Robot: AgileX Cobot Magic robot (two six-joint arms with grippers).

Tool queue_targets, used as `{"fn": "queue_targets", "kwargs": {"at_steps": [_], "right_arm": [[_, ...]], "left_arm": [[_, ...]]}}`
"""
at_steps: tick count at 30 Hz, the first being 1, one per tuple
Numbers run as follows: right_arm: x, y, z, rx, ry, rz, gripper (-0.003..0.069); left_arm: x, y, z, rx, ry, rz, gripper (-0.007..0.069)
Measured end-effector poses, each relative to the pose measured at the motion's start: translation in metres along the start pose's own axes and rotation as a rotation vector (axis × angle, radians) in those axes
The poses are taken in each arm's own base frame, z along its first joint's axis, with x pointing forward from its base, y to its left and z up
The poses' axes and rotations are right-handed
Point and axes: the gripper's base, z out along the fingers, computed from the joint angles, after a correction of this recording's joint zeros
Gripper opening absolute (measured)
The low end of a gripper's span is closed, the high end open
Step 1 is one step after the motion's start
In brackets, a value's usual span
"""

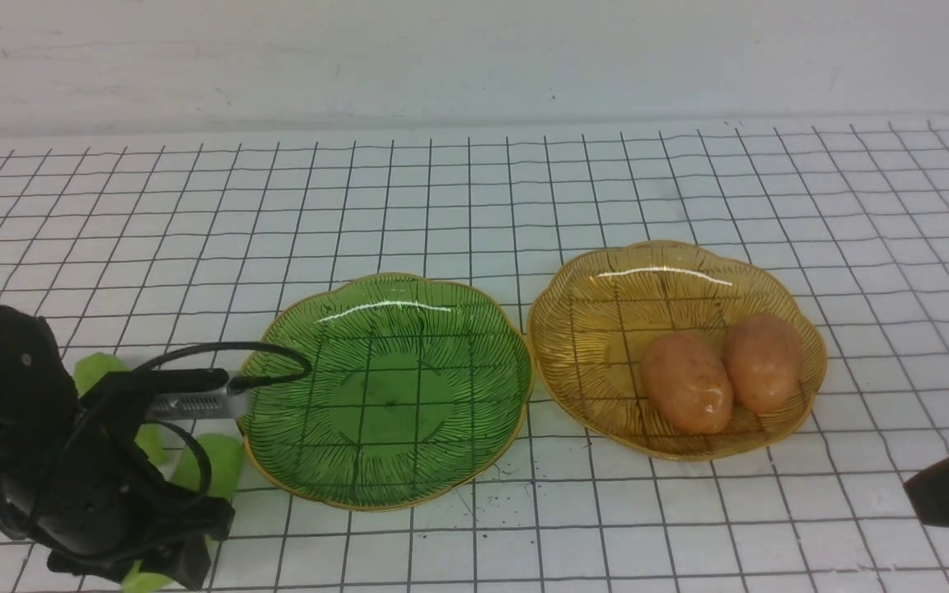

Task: Put different types of vegetables on the plate.
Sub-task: 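Put the green cucumber next to the left plate into that plate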

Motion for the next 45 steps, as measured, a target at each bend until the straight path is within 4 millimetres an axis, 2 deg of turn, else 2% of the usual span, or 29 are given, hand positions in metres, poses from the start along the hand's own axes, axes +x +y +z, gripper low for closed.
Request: {"fn": "queue_targets", "kwargs": {"at_steps": [4,6,7,9,12,15,18,19,22,24,27,29,31,32,33,35,38,39,40,42,45], "right_arm": [[0.000,0.000,0.000,0.000,0.000,0.000,-0.0014],[0.000,-0.001,0.000,0.008,-0.003,-0.003,-0.0014],[0.000,-0.001,0.000,0.009,-0.002,-0.003,-0.0014],[-0.001,-0.002,0.000,0.016,-0.016,-0.005,-0.0014],[-0.002,-0.002,0.000,0.018,-0.021,-0.006,-0.0014],[-0.002,-0.002,0.000,0.018,-0.021,-0.009,-0.0014],[-0.002,-0.002,0.000,0.018,-0.021,-0.009,-0.0014],[-0.002,-0.002,0.000,0.019,-0.021,-0.009,-0.0014],[-0.001,-0.003,0.000,0.032,-0.016,-0.016,-0.0014],[-0.001,-0.004,0.000,0.041,-0.009,-0.020,-0.0014],[-0.001,-0.004,0.000,0.044,-0.006,-0.022,-0.0014],[0.000,-0.004,0.000,0.044,-0.006,-0.022,-0.0014],[0.000,-0.004,0.000,0.046,-0.005,-0.024,-0.0014],[0.000,-0.004,0.000,0.046,-0.005,-0.023,-0.0014],[0.000,-0.004,0.000,0.046,-0.005,-0.025,-0.0014],[0.000,-0.004,0.000,0.046,-0.005,-0.027,-0.0014],[-0.001,-0.004,0.000,0.047,-0.007,-0.027,-0.0014],[-0.001,-0.004,0.000,0.048,-0.008,-0.027,-0.0014],[-0.001,-0.004,0.000,0.048,-0.008,-0.027,-0.0014],[0.000,-0.005,0.001,0.048,-0.007,-0.027,-0.0014],[0.001,-0.005,0.002,0.047,-0.002,-0.025,-0.0014]], "left_arm": [[-0.005,-0.005,-0.051,-0.013,-0.050,-0.008,0.0340],[-0.017,-0.013,-0.077,0.009,-0.137,-0.026,0.0340],[-0.018,-0.014,-0.079,0.012,-0.144,-0.025,0.0340],[-0.036,-0.033,-0.091,0.066,-0.199,0.001,0.0340],[-0.054,-0.060,-0.086,0.127,-0.210,0.050,0.0340],[-0.075,-0.088,-0.062,0.157,-0.195,0.099,0.0340],[-0.086,-0.104,-0.045,0.157,-0.168,0.136,0.0347],[-0.092,-0.112,-0.033,0.153,-0.144,0.156,0.0372],[-0.104,-0.127,-0.016,0.145,-0.117,0.192,0.0475],[-0.115,-0.131,-0.011,0.146,-0.120,0.199,0.0593],[-0.121,-0.133,-0.015,0.146,-0.118,0.192,0.0662],[-0.127,-0.131,-0.025,0.138,-0.132,0.175,0.0679],[-0.138,-0.119,-0.045,0.081,-0.161,0.158,0.0662],[-0.140,-0.116,-0.049,0.065,-0.158,0.155,0.0646],[-0.145,-0.105,-0.065,0.001,-0.174,0.144,0.0597],[-0.151,-0.081,-0.084,-0.096,-0.183,0.118,0.0482],[-0.154,-0.038,-0.105,-0.192,-0.218,0.043,0.0234],[-0.152,-0.022,-0.108,-0.197,-0.215,0.001,0.0129],[-0.147,-0.003,-0.108,-0.186,-0.200,-0.057,0.0073],[-0.137,0.020,-0.101,-0.153,-0.153,-0.136,0.0022],[-0.121,0.061,-0.083,-0.111,-0.065,-0.269,-0.0002]]}}
